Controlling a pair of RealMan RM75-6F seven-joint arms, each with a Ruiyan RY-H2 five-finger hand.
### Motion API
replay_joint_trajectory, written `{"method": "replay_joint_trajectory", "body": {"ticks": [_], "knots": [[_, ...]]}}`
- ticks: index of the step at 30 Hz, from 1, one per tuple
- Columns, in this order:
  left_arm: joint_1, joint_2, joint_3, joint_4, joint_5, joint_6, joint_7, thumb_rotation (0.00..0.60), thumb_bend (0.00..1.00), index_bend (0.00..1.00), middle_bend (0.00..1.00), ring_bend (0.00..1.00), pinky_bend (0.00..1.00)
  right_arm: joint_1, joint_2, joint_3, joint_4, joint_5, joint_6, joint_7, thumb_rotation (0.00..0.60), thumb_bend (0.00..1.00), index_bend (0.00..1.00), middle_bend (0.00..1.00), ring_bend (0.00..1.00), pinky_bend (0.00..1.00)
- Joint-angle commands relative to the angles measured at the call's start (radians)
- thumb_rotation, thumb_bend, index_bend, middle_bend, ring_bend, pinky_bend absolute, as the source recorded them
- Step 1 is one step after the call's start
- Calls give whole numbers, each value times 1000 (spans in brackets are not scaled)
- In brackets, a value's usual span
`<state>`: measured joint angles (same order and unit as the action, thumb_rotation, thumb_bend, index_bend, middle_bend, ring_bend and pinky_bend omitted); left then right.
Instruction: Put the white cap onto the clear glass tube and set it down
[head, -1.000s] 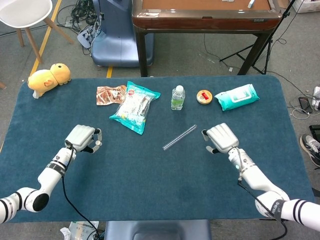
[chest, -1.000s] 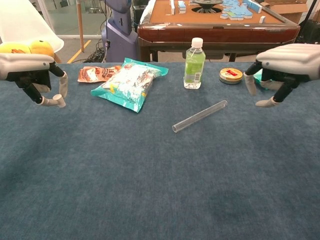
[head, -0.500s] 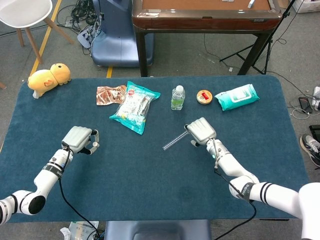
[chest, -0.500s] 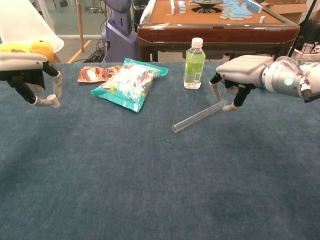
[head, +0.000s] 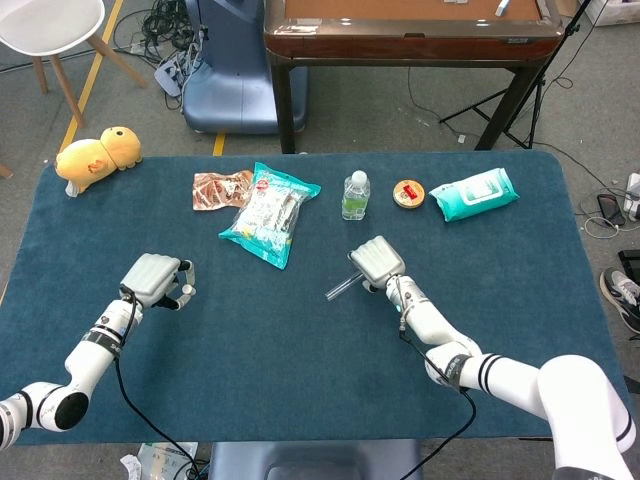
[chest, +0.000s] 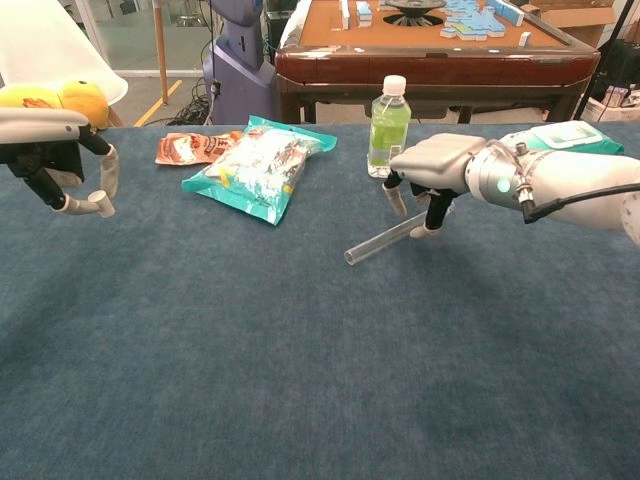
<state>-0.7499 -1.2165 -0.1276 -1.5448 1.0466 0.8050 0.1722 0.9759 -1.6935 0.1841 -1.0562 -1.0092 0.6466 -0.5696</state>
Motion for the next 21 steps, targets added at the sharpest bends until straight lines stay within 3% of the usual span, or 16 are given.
{"method": "replay_joint_trajectory", "body": {"ticks": [1,21], "knots": [[2,-2,2,6,1,-3,-8,600,314,520,1000,1000,1000,15,-21,-4,30,16,-9,-5,600,250,470,905,924,940],[13,-16,8,48,28,-19,-66,600,314,521,1000,1000,1000,70,-72,-22,114,116,-53,-39,600,299,470,885,923,940]]}}
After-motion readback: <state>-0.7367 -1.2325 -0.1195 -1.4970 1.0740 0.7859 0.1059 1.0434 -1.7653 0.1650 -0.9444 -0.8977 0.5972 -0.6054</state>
